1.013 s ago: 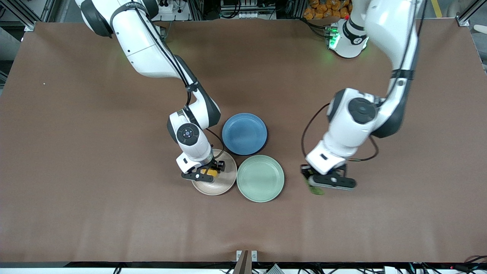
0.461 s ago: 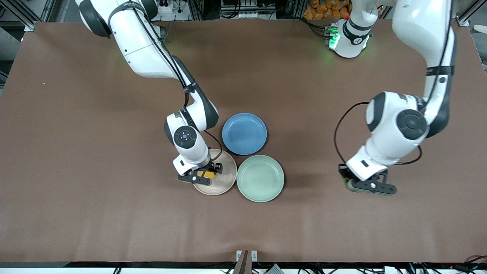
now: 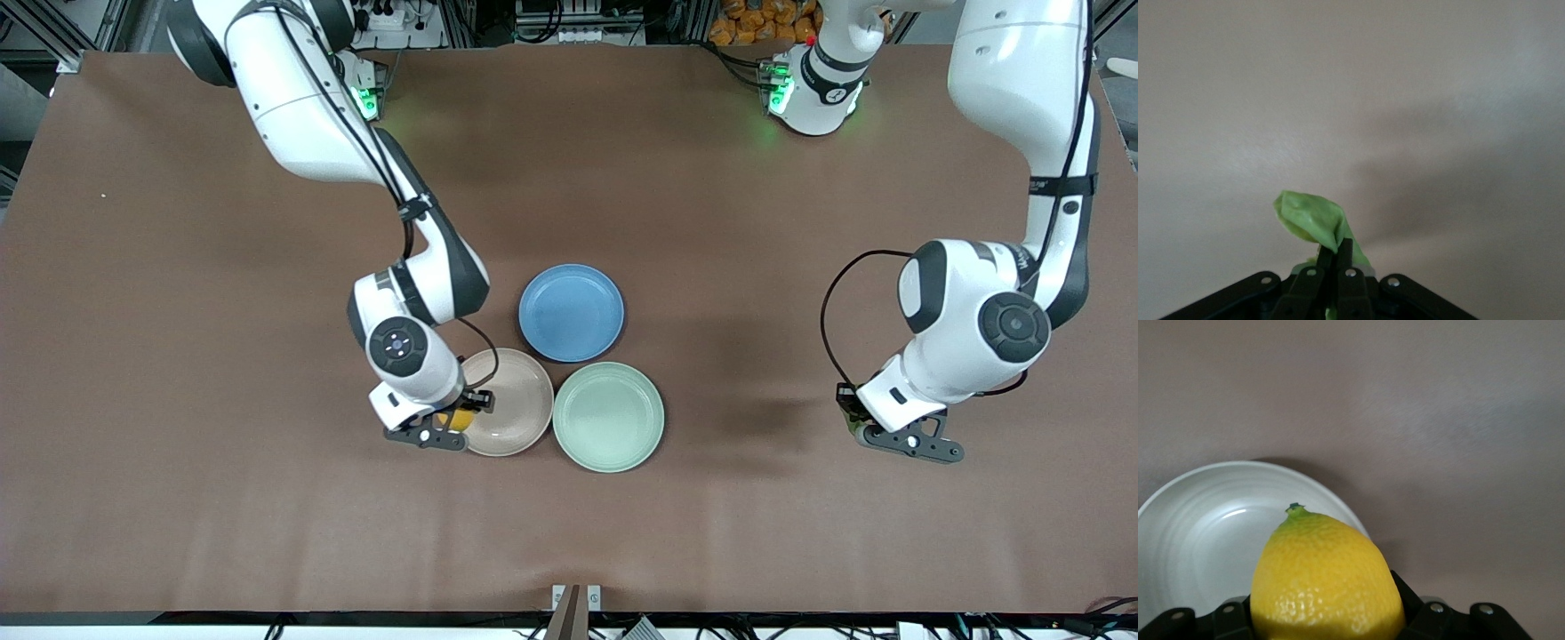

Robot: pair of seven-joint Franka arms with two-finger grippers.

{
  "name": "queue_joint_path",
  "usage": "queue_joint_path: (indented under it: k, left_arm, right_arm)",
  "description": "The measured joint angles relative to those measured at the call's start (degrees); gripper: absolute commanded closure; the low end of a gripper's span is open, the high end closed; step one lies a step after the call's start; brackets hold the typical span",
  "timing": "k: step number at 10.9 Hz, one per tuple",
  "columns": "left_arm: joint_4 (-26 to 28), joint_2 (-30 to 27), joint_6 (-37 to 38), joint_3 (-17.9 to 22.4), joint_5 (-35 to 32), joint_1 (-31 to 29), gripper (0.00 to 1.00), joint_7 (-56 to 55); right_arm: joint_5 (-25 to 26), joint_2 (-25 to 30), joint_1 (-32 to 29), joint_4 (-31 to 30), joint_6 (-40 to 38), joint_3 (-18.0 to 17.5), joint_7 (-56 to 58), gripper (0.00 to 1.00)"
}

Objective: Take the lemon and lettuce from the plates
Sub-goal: 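Carry the lettuce off the plate with the left gripper while the right lifts the lemon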

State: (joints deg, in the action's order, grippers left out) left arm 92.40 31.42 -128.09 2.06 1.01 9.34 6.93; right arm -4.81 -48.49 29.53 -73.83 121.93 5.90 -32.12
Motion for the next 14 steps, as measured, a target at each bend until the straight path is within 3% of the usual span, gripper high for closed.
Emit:
queue_joint_path:
  k: [4,5,7,8,9,10,14]
  left_arm:
    - [-0.1,5.8,-0.7,-0.4,0.0,0.2,1.0,0.0]
    - [-0.1,6.5,-0.8,-0.4,0.0,0.1,0.91,0.0]
    - [-0.2,7.3,-1.0,-0.4,0.0,0.1,0.55,0.0]
    - [-0.2,7.5,-1.0,-0.4,0.0,0.3,0.25,0.0]
    - [-0.3,7.8,-1.0,-0.4,0.0,0.5,0.05,0.0]
    - [-0.5,7.8,-1.1,-0.4,0.0,0.6,0.0,0.0]
    - [-2.9,6.2,-1.1,-0.4,0.0,0.6,0.0,0.0]
  right_arm:
    - [-0.1,0.5,-4.6,7.0,-11.3,-0.1,5.7,0.62]
    - [-0.1,0.9,-5.7,8.3,-13.0,-0.1,7.4,0.62]
    - [-0.4,2.8,-8.2,9.0,-16.4,-0.2,11.2,0.62]
    - [-0.4,3.7,-9.2,9.1,-17.8,-0.2,12.2,0.62]
    - [-0.4,4.6,-10.1,9.1,-18.7,-0.2,12.6,0.62]
    - [-0.4,5.5,-11.1,9.2,-19.4,-0.2,13.7,0.62]
    - [-0.3,10.7,-16.1,9.3,-25.1,0.1,17.9,0.62]
